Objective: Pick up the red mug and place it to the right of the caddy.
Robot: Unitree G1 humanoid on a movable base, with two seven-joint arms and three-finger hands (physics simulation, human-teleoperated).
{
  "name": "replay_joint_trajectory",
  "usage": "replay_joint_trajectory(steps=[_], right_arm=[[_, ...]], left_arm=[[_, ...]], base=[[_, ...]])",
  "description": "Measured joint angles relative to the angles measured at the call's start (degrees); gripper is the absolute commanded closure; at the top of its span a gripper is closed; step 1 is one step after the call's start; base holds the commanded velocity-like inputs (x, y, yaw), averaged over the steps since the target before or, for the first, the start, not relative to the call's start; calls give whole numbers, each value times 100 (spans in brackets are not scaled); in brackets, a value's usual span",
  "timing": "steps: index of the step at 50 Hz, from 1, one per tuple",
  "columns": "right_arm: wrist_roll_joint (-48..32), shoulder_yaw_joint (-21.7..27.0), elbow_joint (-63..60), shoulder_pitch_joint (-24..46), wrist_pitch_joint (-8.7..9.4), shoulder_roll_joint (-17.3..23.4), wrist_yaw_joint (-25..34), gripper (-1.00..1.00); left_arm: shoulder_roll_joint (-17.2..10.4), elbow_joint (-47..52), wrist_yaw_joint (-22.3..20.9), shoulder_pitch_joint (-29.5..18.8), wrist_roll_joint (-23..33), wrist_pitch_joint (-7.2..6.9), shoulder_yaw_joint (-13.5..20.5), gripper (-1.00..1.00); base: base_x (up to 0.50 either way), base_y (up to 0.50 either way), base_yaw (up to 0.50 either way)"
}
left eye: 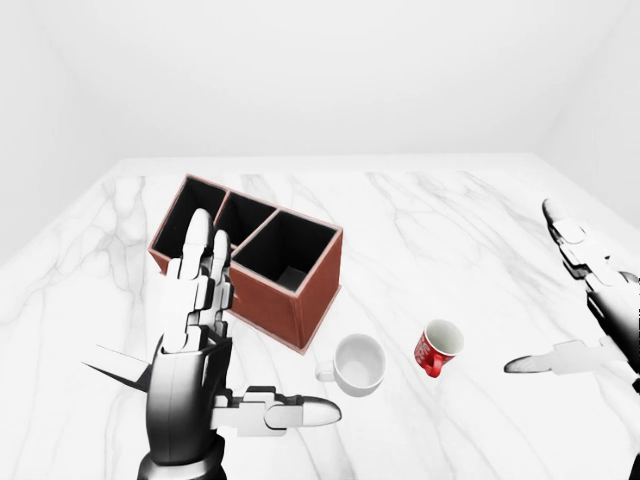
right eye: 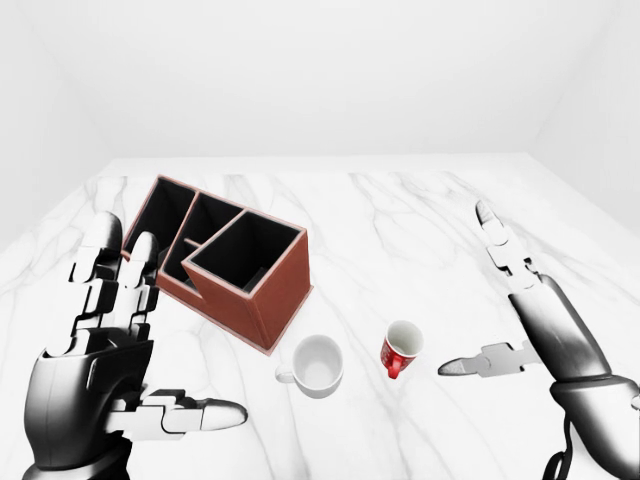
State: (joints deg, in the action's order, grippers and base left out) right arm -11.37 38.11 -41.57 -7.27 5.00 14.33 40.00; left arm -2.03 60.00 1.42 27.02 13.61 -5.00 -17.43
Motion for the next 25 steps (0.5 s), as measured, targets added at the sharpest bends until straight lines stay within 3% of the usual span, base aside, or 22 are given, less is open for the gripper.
replay_joint_trajectory(steps=[25], right_arm=[[-495,127,855,-418,0,-283,0,-100]], left_arm=[[11,0,-15,37,39,0,-37,-100]], base=[[0,0,0]])
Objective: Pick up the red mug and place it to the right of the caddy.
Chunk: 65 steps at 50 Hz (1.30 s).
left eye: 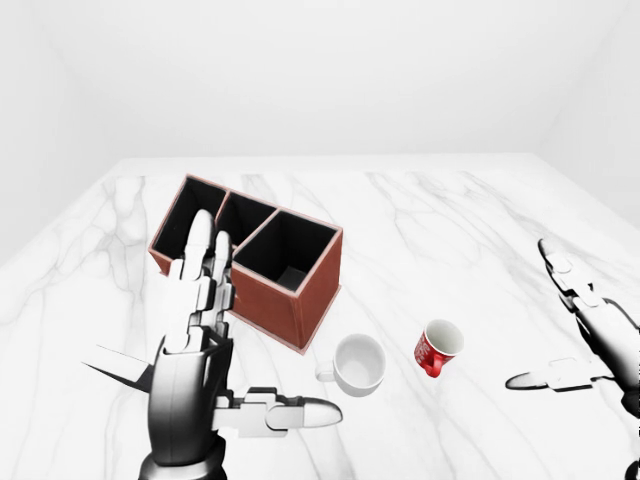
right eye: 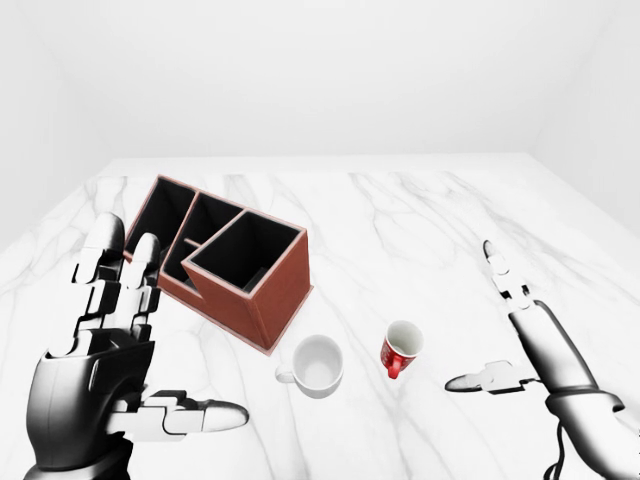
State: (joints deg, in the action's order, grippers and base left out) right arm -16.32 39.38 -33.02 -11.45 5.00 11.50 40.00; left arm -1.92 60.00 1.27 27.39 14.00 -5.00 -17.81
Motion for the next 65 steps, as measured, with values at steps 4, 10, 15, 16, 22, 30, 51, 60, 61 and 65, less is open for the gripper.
replay_joint_trajectory(steps=[4,10,15,16,22,30,51,60,61,65], right_arm=[[-58,-36,101,8,0,15,0,-100],[-150,-122,276,30,0,48,0,-100],[-216,-204,439,96,0,112,0,-100],[-226,-221,467,111,0,127,0,-100],[-279,-326,615,190,0,205,0,-100],[-352,-448,790,281,0,294,0,-100],[-510,-741,1242,347,0,358,0,-100],[-564,-843,1427,419,0,408,0,-100],[-571,-858,1447,428,0,415,0,-100],[-603,-914,1504,462,0,436,0,-100]], left_arm=[[-31,0,31,-9,-17,0,-13,-100],[-61,0,61,-18,-37,0,-23,-100],[-55,0,52,-9,-39,0,-15,-100],[-53,0,49,-10,-38,0,-14,-100],[-43,0,39,-6,-33,0,-16,-100],[-50,0,47,-3,-32,0,-35,-100],[-83,0,76,-55,-98,0,26,-100],[-81,0,74,-49,-91,0,21,-100],[-81,0,75,-50,-91,0,21,-100],[-76,0,67,-48,-91,0,28,-100]], base=[[0,0,0],[0,0,0],[0,0,0],[0,0,0],[0,0,0],[0,0,0],[0,0,0],[0,0,0],[0,0,0],[0,0,0]])
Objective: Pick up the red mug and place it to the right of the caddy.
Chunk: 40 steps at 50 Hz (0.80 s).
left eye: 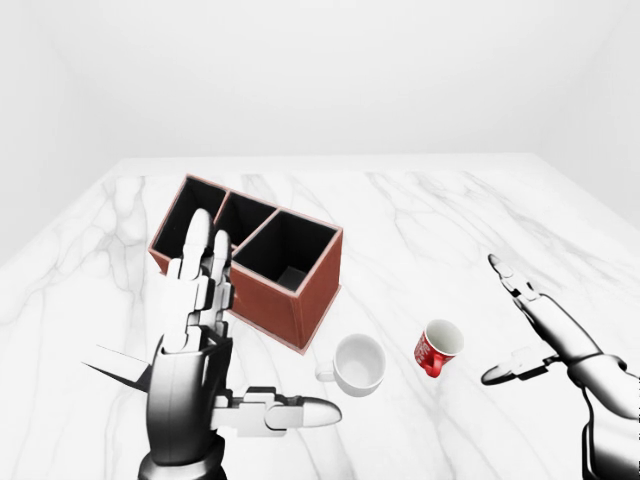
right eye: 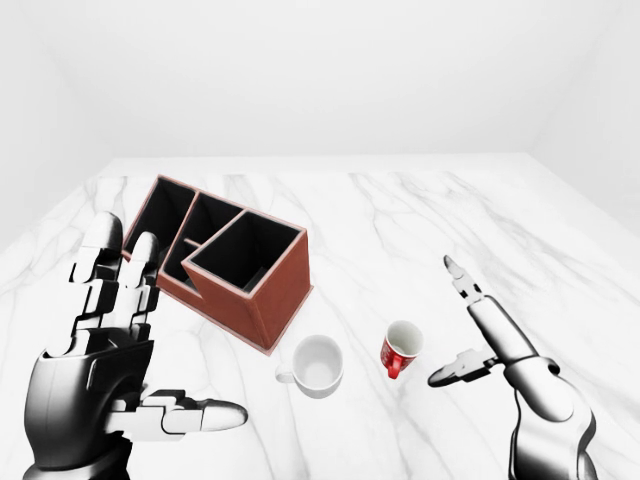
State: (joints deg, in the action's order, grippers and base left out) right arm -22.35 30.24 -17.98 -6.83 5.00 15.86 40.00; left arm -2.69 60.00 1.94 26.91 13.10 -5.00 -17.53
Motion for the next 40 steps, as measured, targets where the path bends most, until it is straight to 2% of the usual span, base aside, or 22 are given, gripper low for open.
replay_joint_trajectory(steps=[11,20,40], right_arm=[[-91,-163,326,107,-6,82,0,-100],[-158,-290,741,207,-88,179,0,-100],[-330,-594,1239,454,-39,322,0,-100]], left_arm=[[39,0,-41,22,42,0,-9,-100],[38,0,-39,10,42,0,-10,-100],[-22,0,11,-29,-18,0,3,-100]], base=[[0,0,0],[0,0,0],[0,0,0]])
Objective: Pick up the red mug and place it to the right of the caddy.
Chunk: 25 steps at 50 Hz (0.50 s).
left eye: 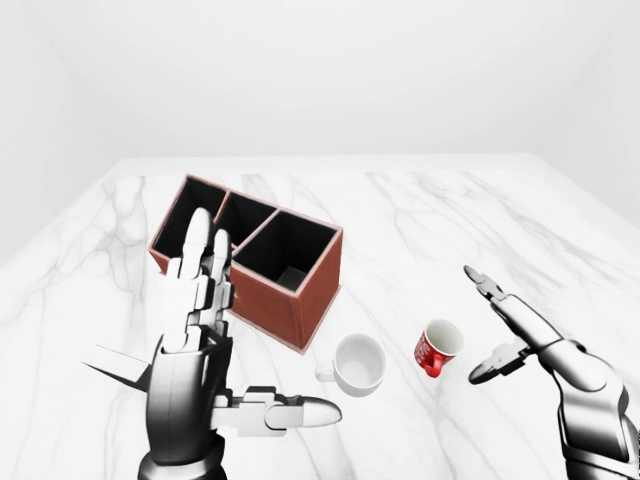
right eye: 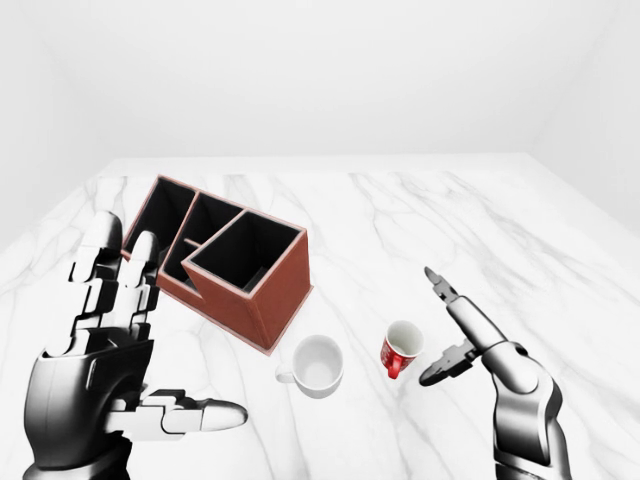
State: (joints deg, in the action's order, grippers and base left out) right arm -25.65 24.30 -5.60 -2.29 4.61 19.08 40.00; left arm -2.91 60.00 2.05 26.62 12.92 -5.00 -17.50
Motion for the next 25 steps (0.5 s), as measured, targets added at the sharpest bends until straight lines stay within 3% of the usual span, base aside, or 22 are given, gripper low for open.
replay_joint_trajectory(steps=[14,25], right_arm=[[-170,-168,382,104,-161,62,-94,-100],[-311,-225,447,122,-139,98,-72,-100]], left_arm=[[17,0,-10,-23,-6,0,33,-100],[23,0,-21,-7,-3,0,37,-100]], base=[[0,0,0],[0,0,0]])
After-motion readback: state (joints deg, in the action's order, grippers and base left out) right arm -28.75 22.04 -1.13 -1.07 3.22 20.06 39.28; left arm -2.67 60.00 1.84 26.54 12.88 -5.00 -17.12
